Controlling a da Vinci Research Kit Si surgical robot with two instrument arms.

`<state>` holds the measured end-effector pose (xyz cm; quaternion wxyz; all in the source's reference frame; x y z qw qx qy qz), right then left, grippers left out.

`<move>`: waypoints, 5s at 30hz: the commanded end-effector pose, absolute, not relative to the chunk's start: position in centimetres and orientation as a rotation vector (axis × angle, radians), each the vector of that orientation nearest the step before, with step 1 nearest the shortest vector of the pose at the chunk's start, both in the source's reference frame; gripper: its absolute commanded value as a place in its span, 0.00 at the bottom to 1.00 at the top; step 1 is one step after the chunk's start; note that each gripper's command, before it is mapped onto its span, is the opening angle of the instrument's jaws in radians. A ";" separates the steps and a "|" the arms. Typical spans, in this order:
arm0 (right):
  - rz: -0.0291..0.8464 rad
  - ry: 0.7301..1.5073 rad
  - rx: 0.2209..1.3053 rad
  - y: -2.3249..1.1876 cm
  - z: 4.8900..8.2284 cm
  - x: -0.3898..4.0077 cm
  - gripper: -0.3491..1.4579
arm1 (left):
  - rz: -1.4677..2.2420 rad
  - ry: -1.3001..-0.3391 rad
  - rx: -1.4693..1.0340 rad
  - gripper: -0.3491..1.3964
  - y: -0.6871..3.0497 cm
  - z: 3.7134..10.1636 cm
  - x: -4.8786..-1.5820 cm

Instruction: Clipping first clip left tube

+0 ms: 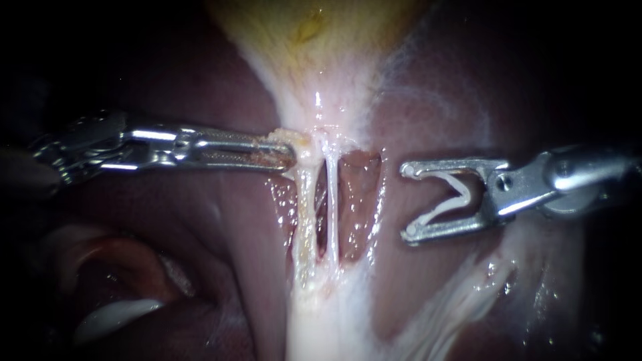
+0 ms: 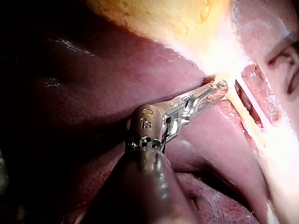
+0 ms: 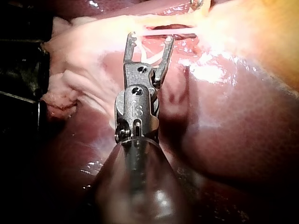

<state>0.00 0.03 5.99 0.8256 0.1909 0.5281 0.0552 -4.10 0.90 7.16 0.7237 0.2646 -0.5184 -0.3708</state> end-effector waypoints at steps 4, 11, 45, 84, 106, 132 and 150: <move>0.123 1.121 0.409 0.03 5.99 0.00 0.45 | -0.817 -1.144 0.585 0.00 0.90 7.15 -4.09; 0.123 1.121 0.409 0.03 5.98 0.00 0.45 | -0.818 -1.144 0.595 0.00 0.90 7.11 -3.99; 0.130 1.121 0.414 0.04 5.99 0.10 0.45 | -0.870 -1.197 0.609 0.00 1.07 6.26 -3.46; 0.162 1.130 0.494 -0.47 7.07 1.41 0.44 | -0.876 -1.195 0.602 0.00 1.01 6.22 -3.56; 0.149 1.135 0.569 -0.67 7.35 1.76 0.44 | -0.876 -1.195 0.602 0.00 1.01 6.21 -3.56; 0.219 1.114 0.649 -0.77 7.48 1.97 0.40 | -0.876 -1.195 0.602 0.00 1.01 6.21 -3.57; 0.369 1.047 0.777 -0.77 7.47 1.95 0.00 | -0.876 -1.195 0.602 0.00 1.01 6.21 -3.57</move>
